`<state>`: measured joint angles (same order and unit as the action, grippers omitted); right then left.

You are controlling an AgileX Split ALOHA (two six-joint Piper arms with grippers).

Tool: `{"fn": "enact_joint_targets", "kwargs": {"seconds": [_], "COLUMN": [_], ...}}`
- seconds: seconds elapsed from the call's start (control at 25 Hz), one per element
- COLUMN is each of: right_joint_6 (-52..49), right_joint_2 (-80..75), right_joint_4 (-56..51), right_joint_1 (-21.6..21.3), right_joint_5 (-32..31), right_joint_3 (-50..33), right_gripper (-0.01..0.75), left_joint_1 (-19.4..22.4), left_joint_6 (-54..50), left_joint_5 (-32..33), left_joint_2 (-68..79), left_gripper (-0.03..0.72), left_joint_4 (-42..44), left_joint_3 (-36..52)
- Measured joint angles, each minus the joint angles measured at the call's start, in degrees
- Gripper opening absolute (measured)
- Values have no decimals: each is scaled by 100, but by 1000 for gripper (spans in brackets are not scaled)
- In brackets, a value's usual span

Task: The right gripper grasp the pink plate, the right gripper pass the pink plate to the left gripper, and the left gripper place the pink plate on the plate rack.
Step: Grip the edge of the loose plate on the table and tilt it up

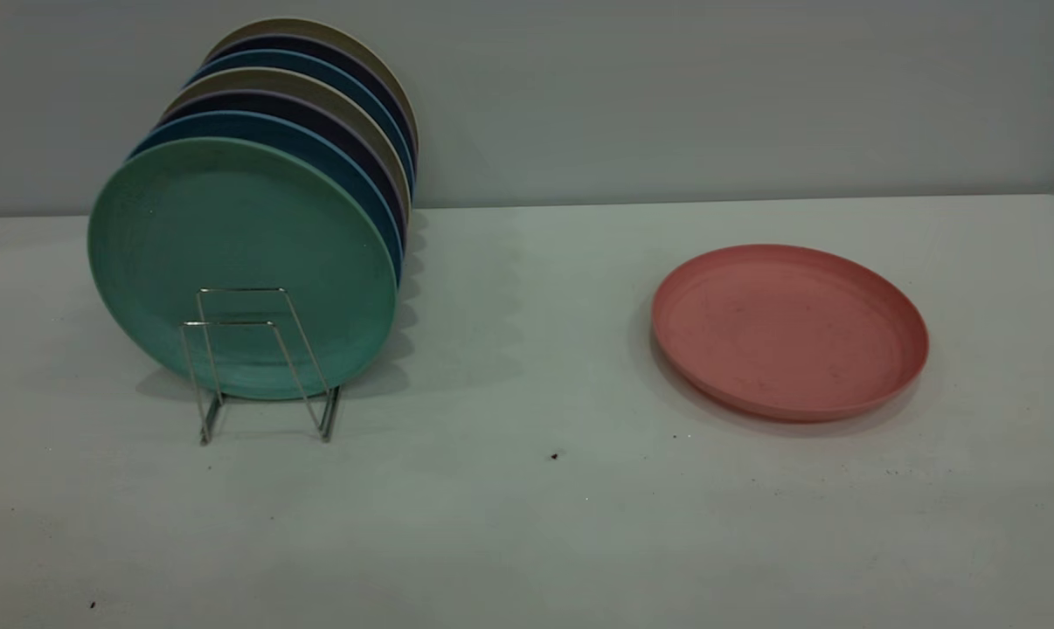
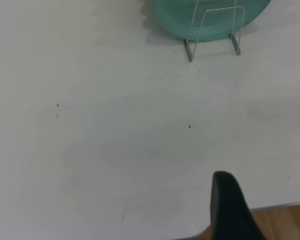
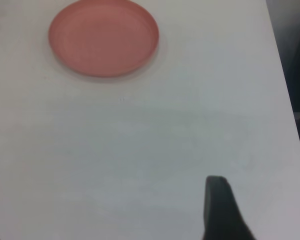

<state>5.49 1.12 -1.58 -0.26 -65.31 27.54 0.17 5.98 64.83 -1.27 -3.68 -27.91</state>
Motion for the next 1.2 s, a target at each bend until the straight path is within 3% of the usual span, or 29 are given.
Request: {"fn": "enact_joint_targets", "kwargs": {"seconds": [0.84,1.2], "right_joint_6": [73,935], "right_joint_2": [0,-1314], "right_joint_4": [-6,-1070], "right_joint_1": [0,0], "right_joint_5": [67,2015], "right_joint_3": [10,90], "right_gripper": [419,419], "left_joint_1": [0,0], "left_joint_6": [-4,-97], "left_joint_5": [-16,-1210], "left_joint_2": [0,1011], "left_gripper": [400,400], "left_joint_4": [-35,-377], "left_joint_3": [-5,-296]}}
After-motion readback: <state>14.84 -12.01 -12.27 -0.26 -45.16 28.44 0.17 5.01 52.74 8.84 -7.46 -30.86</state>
